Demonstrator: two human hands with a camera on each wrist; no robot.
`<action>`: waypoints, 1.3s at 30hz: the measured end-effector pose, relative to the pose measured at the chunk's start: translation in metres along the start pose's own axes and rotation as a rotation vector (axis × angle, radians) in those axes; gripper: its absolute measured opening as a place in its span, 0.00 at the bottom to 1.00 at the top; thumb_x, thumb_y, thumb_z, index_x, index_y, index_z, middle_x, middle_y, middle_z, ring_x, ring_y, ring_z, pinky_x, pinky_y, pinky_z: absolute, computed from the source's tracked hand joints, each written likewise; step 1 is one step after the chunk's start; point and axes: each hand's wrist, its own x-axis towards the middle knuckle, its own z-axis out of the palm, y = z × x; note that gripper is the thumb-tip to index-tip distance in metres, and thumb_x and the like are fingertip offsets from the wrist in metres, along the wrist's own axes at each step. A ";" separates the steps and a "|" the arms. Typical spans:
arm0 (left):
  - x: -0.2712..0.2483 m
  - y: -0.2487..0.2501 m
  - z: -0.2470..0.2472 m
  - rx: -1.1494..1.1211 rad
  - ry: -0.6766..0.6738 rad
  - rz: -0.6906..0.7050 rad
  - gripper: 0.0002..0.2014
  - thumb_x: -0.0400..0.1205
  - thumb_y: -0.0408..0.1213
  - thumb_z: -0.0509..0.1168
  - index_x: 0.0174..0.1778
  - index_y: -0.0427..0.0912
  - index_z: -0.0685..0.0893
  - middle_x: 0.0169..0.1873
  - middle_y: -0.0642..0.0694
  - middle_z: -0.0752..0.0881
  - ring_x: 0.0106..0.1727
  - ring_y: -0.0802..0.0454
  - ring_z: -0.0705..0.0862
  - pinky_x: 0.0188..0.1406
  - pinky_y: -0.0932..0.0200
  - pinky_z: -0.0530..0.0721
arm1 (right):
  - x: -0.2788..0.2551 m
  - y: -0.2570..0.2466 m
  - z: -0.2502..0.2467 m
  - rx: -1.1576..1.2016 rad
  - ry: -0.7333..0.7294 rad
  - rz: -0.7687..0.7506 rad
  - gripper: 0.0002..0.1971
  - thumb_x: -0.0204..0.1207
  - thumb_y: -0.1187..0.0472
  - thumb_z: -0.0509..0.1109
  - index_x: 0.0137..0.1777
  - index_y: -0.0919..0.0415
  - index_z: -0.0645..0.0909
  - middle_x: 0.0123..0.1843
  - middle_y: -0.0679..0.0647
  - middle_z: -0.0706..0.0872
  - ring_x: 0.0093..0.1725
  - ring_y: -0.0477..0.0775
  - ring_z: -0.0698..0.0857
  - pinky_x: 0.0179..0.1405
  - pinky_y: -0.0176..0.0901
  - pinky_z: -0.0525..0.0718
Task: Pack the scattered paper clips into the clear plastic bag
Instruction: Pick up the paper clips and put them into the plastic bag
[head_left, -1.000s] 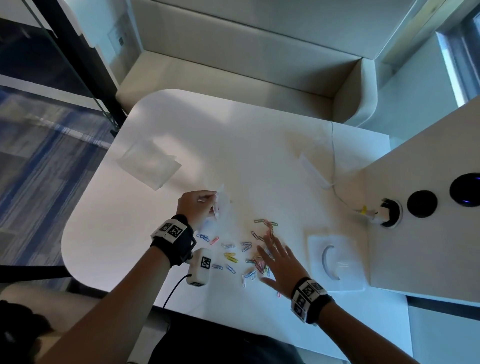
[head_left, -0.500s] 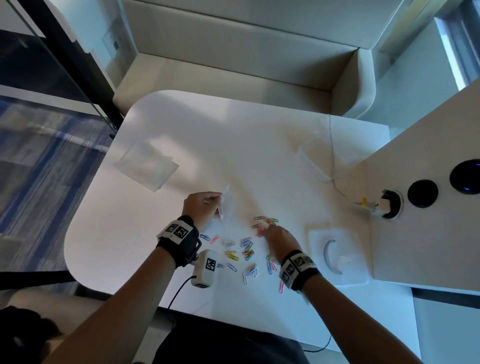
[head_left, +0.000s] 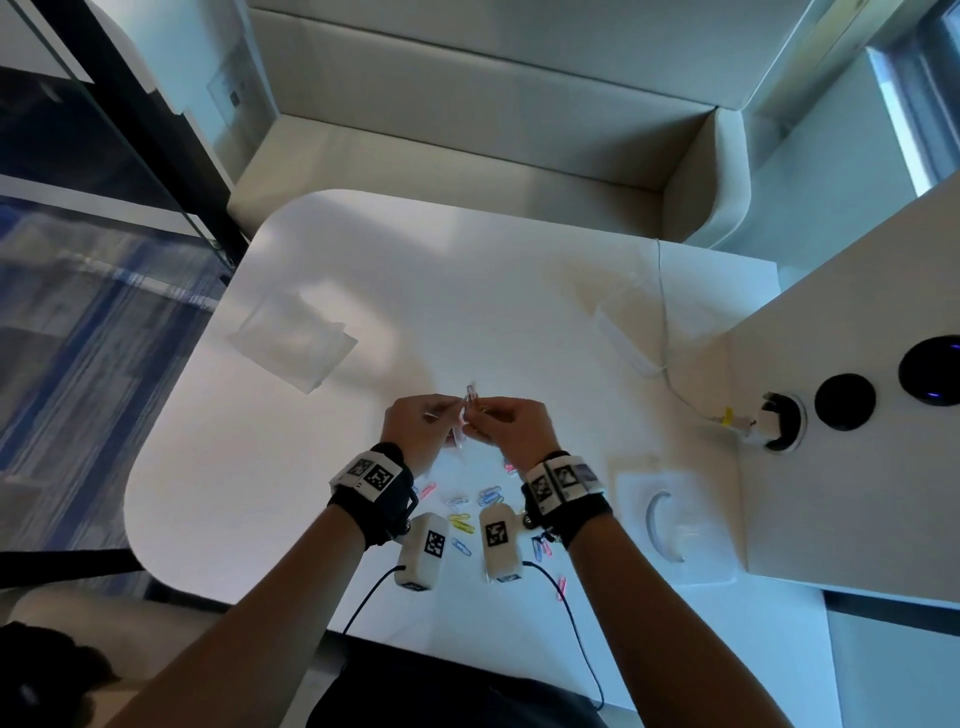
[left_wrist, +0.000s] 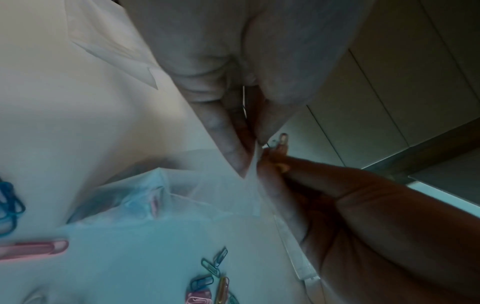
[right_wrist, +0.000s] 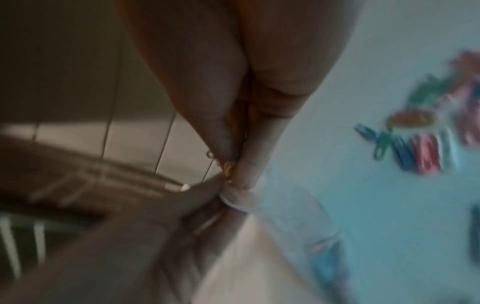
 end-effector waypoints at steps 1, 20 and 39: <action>0.000 0.001 -0.001 -0.004 -0.004 0.009 0.12 0.80 0.32 0.71 0.35 0.50 0.94 0.36 0.38 0.94 0.42 0.43 0.94 0.52 0.44 0.92 | 0.003 0.002 0.002 -0.230 0.020 -0.058 0.06 0.72 0.58 0.77 0.47 0.58 0.91 0.39 0.55 0.93 0.41 0.50 0.91 0.45 0.38 0.89; 0.006 0.006 -0.106 -0.064 0.172 0.088 0.10 0.84 0.28 0.66 0.45 0.44 0.91 0.23 0.49 0.89 0.32 0.57 0.89 0.42 0.57 0.93 | -0.038 0.113 0.098 -1.547 -0.797 -0.928 0.29 0.79 0.54 0.66 0.78 0.61 0.68 0.81 0.62 0.68 0.82 0.64 0.62 0.80 0.66 0.60; 0.004 -0.018 -0.126 -0.089 0.221 0.009 0.10 0.83 0.27 0.67 0.47 0.44 0.92 0.26 0.51 0.90 0.34 0.58 0.91 0.42 0.58 0.93 | -0.004 0.123 0.001 -1.787 -0.346 -0.363 0.38 0.83 0.37 0.42 0.84 0.63 0.43 0.85 0.61 0.39 0.85 0.62 0.40 0.81 0.68 0.40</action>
